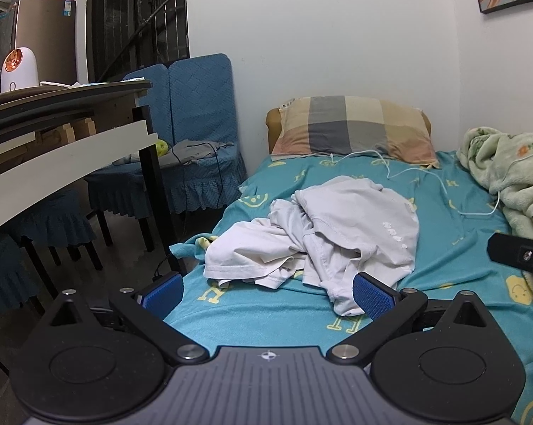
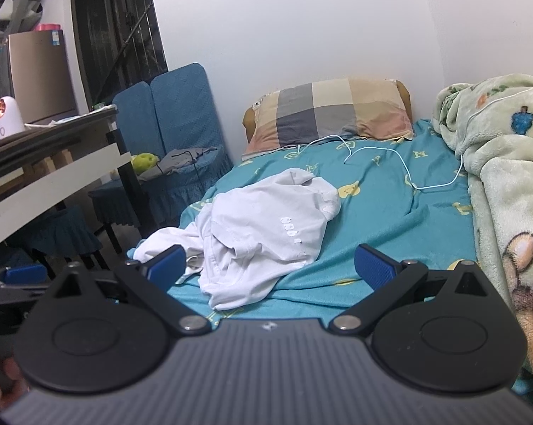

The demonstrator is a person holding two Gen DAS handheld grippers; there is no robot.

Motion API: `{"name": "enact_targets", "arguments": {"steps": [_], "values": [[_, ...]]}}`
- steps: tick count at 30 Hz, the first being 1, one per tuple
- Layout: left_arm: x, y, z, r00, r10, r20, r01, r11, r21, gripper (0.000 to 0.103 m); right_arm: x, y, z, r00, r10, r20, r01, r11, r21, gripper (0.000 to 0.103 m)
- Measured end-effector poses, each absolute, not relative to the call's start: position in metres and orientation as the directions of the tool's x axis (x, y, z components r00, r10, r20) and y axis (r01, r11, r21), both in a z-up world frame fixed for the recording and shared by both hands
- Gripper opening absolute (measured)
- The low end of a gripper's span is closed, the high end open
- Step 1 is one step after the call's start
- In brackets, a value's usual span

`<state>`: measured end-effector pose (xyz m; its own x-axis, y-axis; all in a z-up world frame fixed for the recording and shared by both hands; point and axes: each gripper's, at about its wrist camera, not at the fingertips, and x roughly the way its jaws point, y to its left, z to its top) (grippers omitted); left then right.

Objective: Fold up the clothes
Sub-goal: 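Move both grippers toward the crumpled white T-shirt pile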

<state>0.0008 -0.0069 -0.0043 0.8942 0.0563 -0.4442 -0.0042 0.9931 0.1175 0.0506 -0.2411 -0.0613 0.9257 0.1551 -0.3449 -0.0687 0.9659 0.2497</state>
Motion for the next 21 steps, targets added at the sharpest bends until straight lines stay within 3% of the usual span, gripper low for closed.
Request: {"name": "enact_targets", "arguments": {"steps": [21], "values": [[0.0004, -0.0097, -0.0095, 0.901, 0.062, -0.430, 0.005, 0.988, 0.153, 0.103, 0.0489, -0.2521, -0.0581, 0.936, 0.147, -0.320, -0.058, 0.961, 0.270, 0.103]]}}
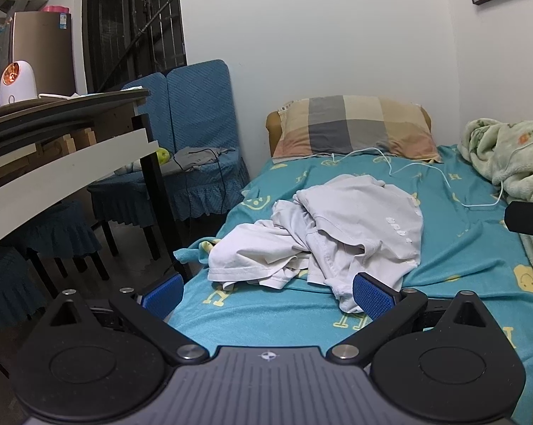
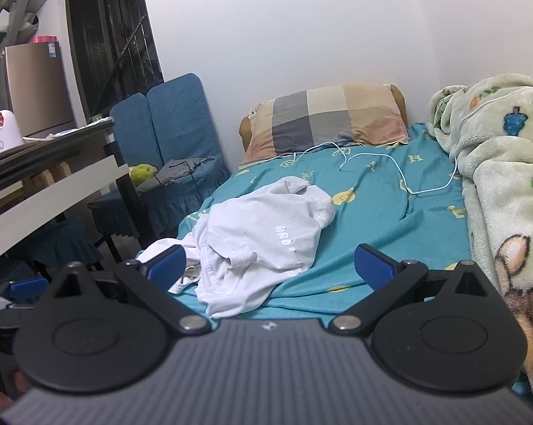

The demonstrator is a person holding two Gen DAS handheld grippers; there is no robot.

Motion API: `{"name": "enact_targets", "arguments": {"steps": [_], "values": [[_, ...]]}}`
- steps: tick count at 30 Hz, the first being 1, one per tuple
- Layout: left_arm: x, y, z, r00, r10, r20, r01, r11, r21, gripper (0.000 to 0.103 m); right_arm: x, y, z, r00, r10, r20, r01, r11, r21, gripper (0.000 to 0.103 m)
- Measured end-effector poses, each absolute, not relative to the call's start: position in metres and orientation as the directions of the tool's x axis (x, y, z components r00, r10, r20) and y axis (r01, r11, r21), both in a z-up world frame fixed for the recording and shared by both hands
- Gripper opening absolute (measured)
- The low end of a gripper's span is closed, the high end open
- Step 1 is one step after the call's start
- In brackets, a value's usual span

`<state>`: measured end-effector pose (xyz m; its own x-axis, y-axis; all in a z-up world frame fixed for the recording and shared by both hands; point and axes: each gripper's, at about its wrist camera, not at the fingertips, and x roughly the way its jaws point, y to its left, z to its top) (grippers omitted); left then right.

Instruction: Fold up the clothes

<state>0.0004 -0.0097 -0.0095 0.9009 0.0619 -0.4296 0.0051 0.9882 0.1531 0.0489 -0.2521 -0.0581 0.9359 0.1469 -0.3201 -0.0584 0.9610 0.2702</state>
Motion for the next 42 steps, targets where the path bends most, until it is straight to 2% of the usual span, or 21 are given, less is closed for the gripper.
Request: {"name": "enact_targets", "arguments": {"steps": [7, 15, 23, 30, 32, 34, 36, 38, 42], "values": [[0.014, -0.016, -0.011, 0.900, 0.039, -0.435, 0.044, 0.983, 0.178, 0.102, 0.047, -0.262, -0.058, 0.935, 0.123, -0.333, -0.022, 0.956, 0.291, 0.103], [0.086, -0.041, -0.017, 0.890, 0.014, -0.456, 0.157, 0.930, 0.334, 0.097, 0.053, -0.290, -0.064, 0.916, 0.074, -0.394, 0.086, 0.924, 0.373, 0.103], [0.183, -0.064, -0.069, 0.864, 0.014, -0.503, 0.271, 0.830, 0.488, 0.082, 0.077, -0.292, -0.081, 0.896, 0.091, -0.435, 0.105, 0.908, 0.405, 0.103], [0.245, -0.077, -0.111, 0.860, -0.062, -0.507, 0.350, 0.795, 0.495, 0.068, 0.107, -0.282, -0.100, 0.879, 0.087, -0.468, 0.110, 0.919, 0.377, 0.103], [0.252, -0.078, -0.113, 0.871, -0.112, -0.478, 0.359, 0.810, 0.464, 0.054, 0.114, -0.280, -0.106, 0.874, 0.091, -0.477, 0.110, 0.920, 0.377, 0.103], [0.258, -0.079, -0.107, 0.877, -0.161, -0.453, 0.370, 0.827, 0.423, 0.026, 0.120, -0.280, -0.110, 0.875, 0.095, -0.475, 0.110, 0.916, 0.386, 0.103], [0.261, -0.081, -0.099, 0.880, -0.208, -0.426, 0.381, 0.846, 0.373, 0.007, 0.123, -0.280, -0.114, 0.876, 0.094, -0.473, 0.114, 0.912, 0.393, 0.103], [0.256, -0.079, -0.082, 0.887, -0.251, -0.388, 0.384, 0.867, 0.317, 0.002, 0.125, -0.280, -0.116, 0.878, 0.106, -0.467, 0.109, 0.905, 0.411, 0.103], [0.221, -0.080, -0.036, 0.880, -0.352, -0.320, 0.437, 0.863, 0.253, 0.001, 0.124, -0.277, -0.114, 0.888, 0.141, -0.437, 0.072, 0.897, 0.435, 0.103]]}}
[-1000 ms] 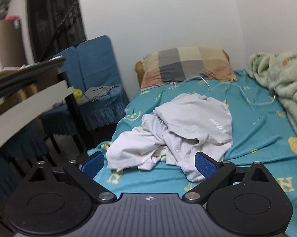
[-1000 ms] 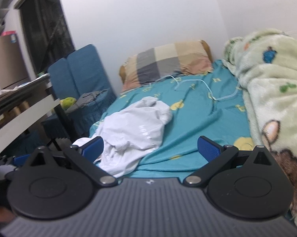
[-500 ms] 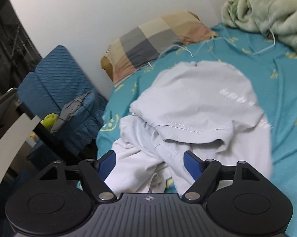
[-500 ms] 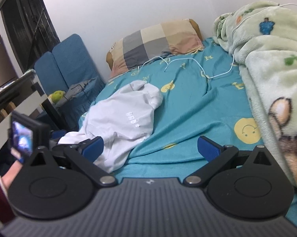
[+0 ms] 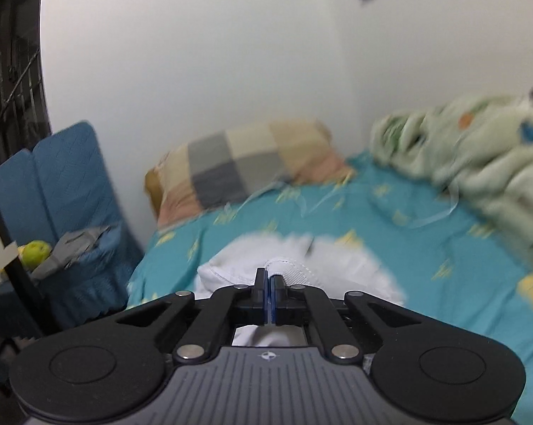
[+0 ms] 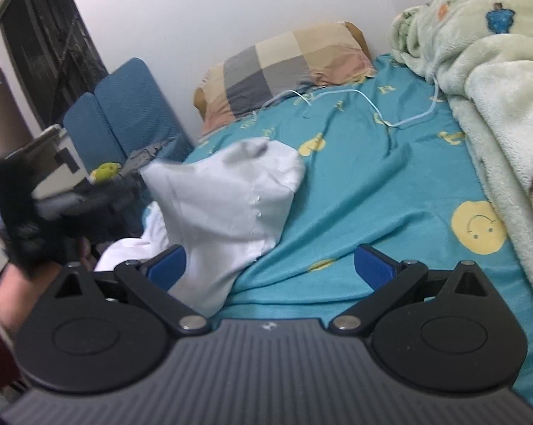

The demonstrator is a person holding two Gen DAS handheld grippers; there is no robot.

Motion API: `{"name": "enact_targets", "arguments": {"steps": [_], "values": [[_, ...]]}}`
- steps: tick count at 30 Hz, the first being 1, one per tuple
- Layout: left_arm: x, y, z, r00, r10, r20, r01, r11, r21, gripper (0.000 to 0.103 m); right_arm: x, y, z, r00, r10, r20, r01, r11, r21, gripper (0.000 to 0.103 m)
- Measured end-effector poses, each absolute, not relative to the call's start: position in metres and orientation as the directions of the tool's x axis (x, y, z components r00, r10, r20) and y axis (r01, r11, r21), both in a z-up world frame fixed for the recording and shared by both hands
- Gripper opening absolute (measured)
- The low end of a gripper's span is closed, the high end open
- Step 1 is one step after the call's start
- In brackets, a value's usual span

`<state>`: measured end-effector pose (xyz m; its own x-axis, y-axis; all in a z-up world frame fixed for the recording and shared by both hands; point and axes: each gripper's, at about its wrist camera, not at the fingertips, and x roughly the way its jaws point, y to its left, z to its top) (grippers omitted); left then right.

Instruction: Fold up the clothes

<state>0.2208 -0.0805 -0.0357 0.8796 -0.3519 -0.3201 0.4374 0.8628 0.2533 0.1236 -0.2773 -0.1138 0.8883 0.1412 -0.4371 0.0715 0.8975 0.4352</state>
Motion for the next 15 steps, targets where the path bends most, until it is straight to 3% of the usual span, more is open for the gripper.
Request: {"name": "enact_targets", "arguments": {"steps": [9, 15], "values": [[0.098, -0.068, 0.040, 0.834, -0.494, -0.246, 0.532, 0.838, 0.121, 0.001, 0.098, -0.255, -0.091, 0.902, 0.272, -0.335, -0.106, 0.891, 0.441, 0.103], [0.062, -0.039, 0.041, 0.831, -0.515, -0.211, 0.526, 0.850, -0.003, 0.001, 0.097, -0.216, -0.094, 0.845, 0.379, -0.377, -0.191, 0.873, 0.449, 0.103]]}}
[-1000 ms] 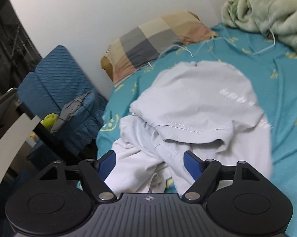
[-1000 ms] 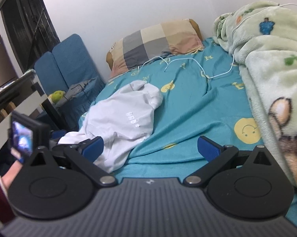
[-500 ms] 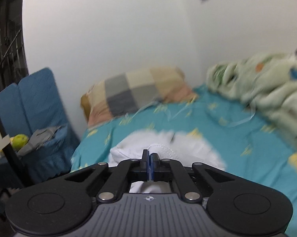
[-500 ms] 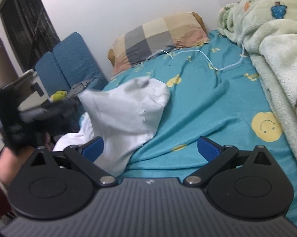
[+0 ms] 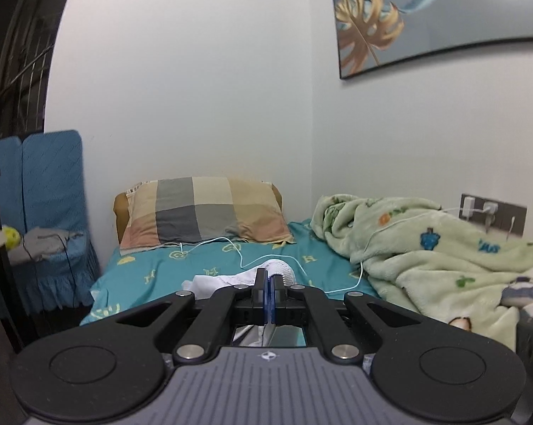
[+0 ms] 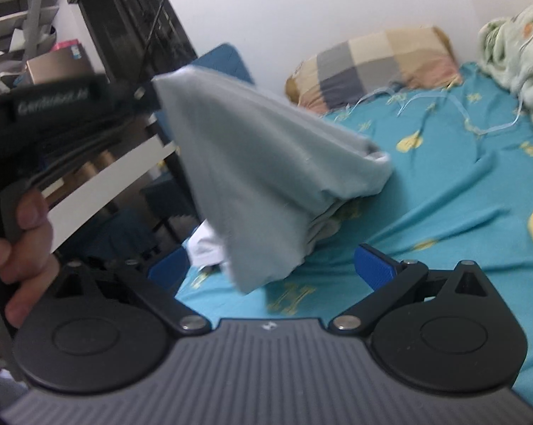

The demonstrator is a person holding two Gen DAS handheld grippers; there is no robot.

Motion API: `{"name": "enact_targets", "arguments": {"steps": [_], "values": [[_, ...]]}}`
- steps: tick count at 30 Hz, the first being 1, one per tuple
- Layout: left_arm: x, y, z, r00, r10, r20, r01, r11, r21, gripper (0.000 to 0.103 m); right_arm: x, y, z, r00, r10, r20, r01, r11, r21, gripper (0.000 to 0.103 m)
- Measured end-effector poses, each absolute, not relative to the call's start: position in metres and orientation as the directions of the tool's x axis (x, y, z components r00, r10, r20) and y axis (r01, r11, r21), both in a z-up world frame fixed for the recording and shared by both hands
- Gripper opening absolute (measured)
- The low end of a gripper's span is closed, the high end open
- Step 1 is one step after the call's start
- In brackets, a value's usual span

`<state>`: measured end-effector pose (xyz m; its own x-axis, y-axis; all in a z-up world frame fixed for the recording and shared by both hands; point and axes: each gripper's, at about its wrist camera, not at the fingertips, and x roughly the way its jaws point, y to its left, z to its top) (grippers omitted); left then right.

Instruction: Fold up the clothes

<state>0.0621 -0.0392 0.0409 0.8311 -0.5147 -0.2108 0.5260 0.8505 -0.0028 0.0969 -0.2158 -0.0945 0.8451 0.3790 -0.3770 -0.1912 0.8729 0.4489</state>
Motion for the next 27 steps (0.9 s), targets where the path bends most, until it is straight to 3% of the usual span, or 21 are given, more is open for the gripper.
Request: {"name": "enact_targets", "arguments": {"steps": [6, 10, 12, 13, 15, 18, 20, 23, 27], "values": [[0.074, -0.006, 0.032, 0.818, -0.539, -0.204, 0.519, 0.842, -0.144, 0.001, 0.129, -0.187, -0.105, 0.838, 0.321, -0.441, -0.123, 0.899, 0.421, 0.103], [0.082, 0.012, 0.024, 0.814, -0.544, -0.205, 0.508, 0.837, -0.205, 0.001, 0.155, -0.186, -0.117, 0.825, 0.325, -0.462, -0.078, 0.875, 0.477, 0.099], [0.086, 0.018, 0.021, 0.814, -0.543, -0.204, 0.499, 0.835, -0.232, 0.001, 0.164, -0.185, -0.123, 0.807, 0.322, -0.495, -0.061, 0.879, 0.473, 0.088], [0.088, 0.021, 0.020, 0.817, -0.539, -0.204, 0.490, 0.836, -0.247, 0.001, 0.167, -0.184, -0.126, 0.799, 0.309, -0.516, -0.049, 0.888, 0.457, 0.071], [0.094, 0.025, 0.020, 0.826, -0.527, -0.202, 0.468, 0.840, -0.275, 0.001, 0.170, -0.186, -0.132, 0.795, 0.277, -0.541, -0.018, 0.901, 0.434, 0.062], [0.102, 0.030, 0.020, 0.838, -0.504, -0.207, 0.437, 0.849, -0.297, 0.001, 0.171, -0.195, -0.135, 0.793, 0.258, -0.552, 0.026, 0.890, 0.454, 0.035], [0.106, 0.032, 0.020, 0.844, -0.489, -0.219, 0.419, 0.857, -0.300, 0.001, 0.167, -0.198, -0.130, 0.806, 0.245, -0.538, 0.035, 0.889, 0.456, 0.012], [0.108, 0.029, 0.019, 0.841, -0.487, -0.235, 0.421, 0.863, -0.281, 0.001, 0.158, -0.201, -0.124, 0.787, 0.242, -0.567, 0.042, 0.896, 0.442, 0.010], [0.110, 0.015, 0.010, 0.804, -0.530, -0.271, 0.471, 0.845, -0.253, 0.001, 0.152, -0.207, -0.145, 0.612, 0.408, -0.677, 0.021, 0.847, 0.531, 0.010]]}}
